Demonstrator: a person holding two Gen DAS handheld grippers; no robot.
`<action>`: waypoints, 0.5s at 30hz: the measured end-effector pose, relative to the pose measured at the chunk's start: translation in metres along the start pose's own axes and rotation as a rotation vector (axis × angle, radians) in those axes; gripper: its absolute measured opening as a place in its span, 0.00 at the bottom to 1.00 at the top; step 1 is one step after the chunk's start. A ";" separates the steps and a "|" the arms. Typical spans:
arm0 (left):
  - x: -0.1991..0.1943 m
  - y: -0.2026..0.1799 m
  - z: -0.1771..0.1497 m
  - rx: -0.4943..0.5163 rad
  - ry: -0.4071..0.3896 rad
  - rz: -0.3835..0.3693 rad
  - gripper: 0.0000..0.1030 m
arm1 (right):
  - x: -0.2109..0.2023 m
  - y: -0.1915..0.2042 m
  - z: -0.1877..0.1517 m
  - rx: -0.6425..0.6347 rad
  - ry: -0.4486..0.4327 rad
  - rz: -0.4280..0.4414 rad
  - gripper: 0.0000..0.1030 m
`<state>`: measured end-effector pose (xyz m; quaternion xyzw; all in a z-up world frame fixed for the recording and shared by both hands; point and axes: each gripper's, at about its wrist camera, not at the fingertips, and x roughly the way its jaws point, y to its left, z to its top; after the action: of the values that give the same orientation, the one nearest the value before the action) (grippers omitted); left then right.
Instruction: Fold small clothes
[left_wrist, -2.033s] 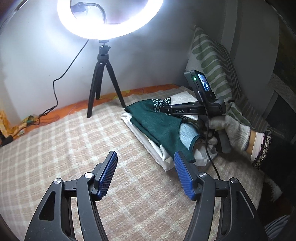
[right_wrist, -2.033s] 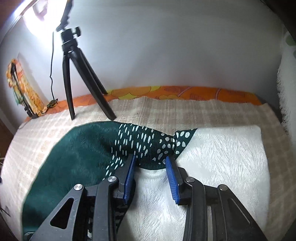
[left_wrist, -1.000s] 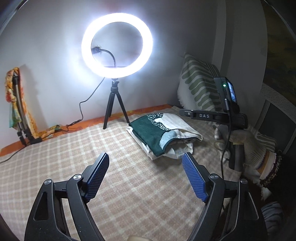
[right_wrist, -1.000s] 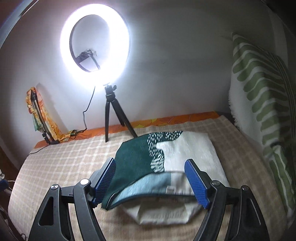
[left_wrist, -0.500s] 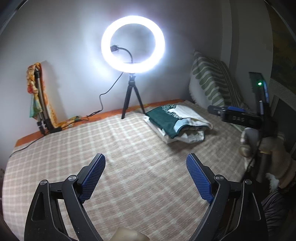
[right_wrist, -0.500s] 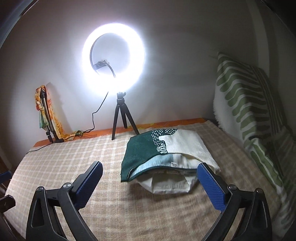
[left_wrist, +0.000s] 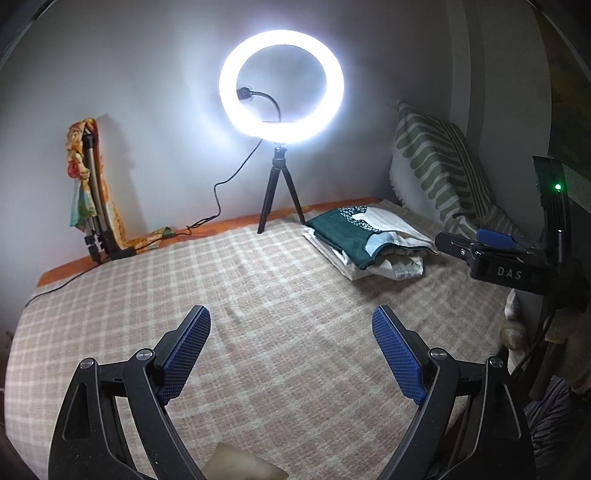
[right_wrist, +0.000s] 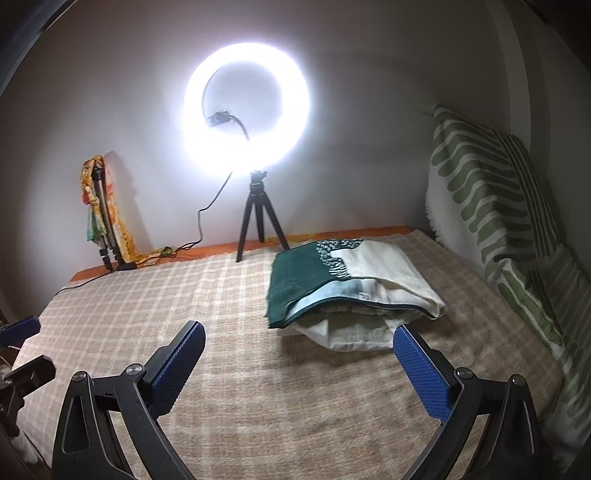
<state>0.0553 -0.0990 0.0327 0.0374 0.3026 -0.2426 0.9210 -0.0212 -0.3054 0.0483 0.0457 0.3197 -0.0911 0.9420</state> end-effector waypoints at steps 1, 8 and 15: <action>0.000 0.001 0.000 0.001 -0.003 0.004 0.87 | -0.001 0.002 -0.001 -0.003 0.000 0.007 1.00; -0.004 0.001 -0.002 -0.005 -0.019 0.048 1.00 | -0.001 0.014 -0.002 -0.024 -0.008 0.020 1.00; -0.006 -0.001 -0.004 0.015 -0.018 0.068 1.00 | -0.002 0.009 -0.003 0.009 -0.007 -0.003 1.00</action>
<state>0.0483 -0.0960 0.0329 0.0525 0.2908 -0.2139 0.9311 -0.0226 -0.2957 0.0477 0.0491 0.3162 -0.0943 0.9427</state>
